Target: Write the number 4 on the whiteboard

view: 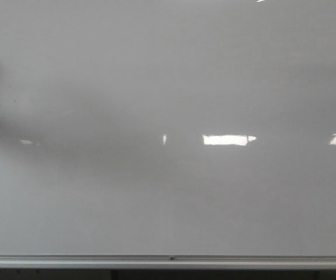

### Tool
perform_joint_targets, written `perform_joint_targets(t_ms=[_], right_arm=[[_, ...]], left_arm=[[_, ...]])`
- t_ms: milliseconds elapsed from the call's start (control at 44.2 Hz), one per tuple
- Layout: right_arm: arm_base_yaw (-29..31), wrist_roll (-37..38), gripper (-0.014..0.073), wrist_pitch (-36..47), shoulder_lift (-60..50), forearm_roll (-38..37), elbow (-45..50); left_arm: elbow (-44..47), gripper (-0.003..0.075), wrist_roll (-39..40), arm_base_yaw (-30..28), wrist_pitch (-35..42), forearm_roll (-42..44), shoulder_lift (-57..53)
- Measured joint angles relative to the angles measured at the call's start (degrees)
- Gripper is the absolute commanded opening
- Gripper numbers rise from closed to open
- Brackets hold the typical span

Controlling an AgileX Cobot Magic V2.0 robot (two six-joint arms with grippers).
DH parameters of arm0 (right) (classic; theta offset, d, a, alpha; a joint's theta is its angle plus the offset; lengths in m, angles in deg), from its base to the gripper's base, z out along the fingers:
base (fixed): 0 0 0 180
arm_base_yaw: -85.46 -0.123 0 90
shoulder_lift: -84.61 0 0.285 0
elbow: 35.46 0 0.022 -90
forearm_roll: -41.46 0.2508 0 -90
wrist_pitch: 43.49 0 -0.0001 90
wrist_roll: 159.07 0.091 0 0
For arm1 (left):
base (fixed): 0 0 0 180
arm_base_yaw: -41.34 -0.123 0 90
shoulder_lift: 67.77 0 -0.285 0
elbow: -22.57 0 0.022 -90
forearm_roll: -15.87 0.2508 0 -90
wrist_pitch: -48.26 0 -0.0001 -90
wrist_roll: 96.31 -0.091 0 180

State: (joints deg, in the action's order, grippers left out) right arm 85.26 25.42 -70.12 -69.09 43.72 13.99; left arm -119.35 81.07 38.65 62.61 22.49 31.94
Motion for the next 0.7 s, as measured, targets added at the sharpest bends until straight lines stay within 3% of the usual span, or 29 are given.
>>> perform_joint_targets(t_ms=[158, 339, 429, 497, 701], right_arm=[[0.00, 0.00, 0.0526, 0.00, 0.00, 0.00, 0.00], [0.00, 0.00, 0.0526, 0.00, 0.00, 0.00, 0.00], [0.00, 0.00, 0.0526, -0.12, 0.00, 0.00, 0.00], [0.00, 0.00, 0.0526, -0.49, 0.00, 0.00, 0.00], [0.00, 0.00, 0.0526, -1.16, 0.00, 0.00, 0.00]], left_arm=[[-1.09, -0.0020, 0.00, 4.22, -13.11, 1.90, -5.49], [-5.76, -0.0020, -2.36, 15.57, -33.55, 1.84, -11.28], [-8.93, -0.0019, -9.43, 21.76, -43.83, -1.14, -12.01], [-11.43, -0.0020, -19.03, 26.71, -51.82, -6.62, -12.23], [-15.59, -0.0020, -40.95, 34.62, -65.81, -26.56, -12.23]])
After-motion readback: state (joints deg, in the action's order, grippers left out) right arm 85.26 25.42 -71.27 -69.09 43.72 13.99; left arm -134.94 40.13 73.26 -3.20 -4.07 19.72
